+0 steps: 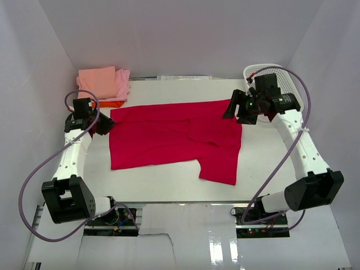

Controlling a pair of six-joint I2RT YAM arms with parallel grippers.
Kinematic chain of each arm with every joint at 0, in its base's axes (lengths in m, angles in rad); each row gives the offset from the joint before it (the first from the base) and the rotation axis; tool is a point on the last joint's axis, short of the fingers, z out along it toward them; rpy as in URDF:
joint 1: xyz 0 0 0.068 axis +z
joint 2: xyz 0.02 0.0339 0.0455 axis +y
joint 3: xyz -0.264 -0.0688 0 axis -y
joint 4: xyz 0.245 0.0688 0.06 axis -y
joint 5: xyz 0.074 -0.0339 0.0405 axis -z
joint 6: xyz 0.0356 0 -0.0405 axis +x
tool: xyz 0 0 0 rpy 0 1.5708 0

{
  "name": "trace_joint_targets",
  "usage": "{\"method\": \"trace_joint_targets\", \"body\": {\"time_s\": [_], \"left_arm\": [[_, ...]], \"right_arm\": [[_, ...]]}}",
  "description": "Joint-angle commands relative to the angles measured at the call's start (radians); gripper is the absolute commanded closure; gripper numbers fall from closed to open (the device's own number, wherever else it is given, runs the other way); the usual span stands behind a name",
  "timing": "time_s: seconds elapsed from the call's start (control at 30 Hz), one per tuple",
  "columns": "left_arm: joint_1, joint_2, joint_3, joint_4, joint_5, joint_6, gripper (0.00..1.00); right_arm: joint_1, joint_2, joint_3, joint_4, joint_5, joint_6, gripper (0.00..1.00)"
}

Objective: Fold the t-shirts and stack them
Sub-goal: Fold the flattened tshirt in 1/3 of the way, then grap the side of the flattened tshirt closest away from the robot with both arms

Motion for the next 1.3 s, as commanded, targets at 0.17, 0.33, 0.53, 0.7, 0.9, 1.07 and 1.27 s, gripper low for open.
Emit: {"method": "trace_joint_targets", "body": {"time_s": [0.17,0.33,0.53,0.7,0.9,1.07,1.27], "left_arm": [[0.001,-0.292,-0.031,-0.075,0.124,0.028,0.42],[0.000,-0.326,-0.026,-0.199,0.161,0.156,0.28],[0.000,-0.415,-0.163,-0.213,0.293,0.198,0.22],[0.000,-0.520,-0.213,-0.280,0.268,0.250,0.07],[0.000,-0.522,-0.275,-0.308,0.262,0.281,0.04],[0.000,-0.524,-0.263,-0.303,0.242,0.295,0.04],[0.000,-0.527,-0.324,-0.296,0.211,0.284,0.04]], "right_arm": [[-0.010,-0.077,-0.151,-0.094,-0.202,0.009,0.24],[-0.023,-0.146,-0.235,-0.129,-0.134,-0.070,0.18],[-0.023,-0.358,-0.456,-0.044,-0.016,-0.119,0.16],[-0.023,-0.454,-0.631,-0.106,-0.036,-0.079,0.15],[-0.023,-0.534,-0.778,-0.090,-0.027,-0.080,0.16],[-0.023,-0.534,-0.800,-0.101,-0.012,-0.043,0.16],[-0.023,-0.565,-0.878,-0.067,-0.033,0.044,0.24]]}}
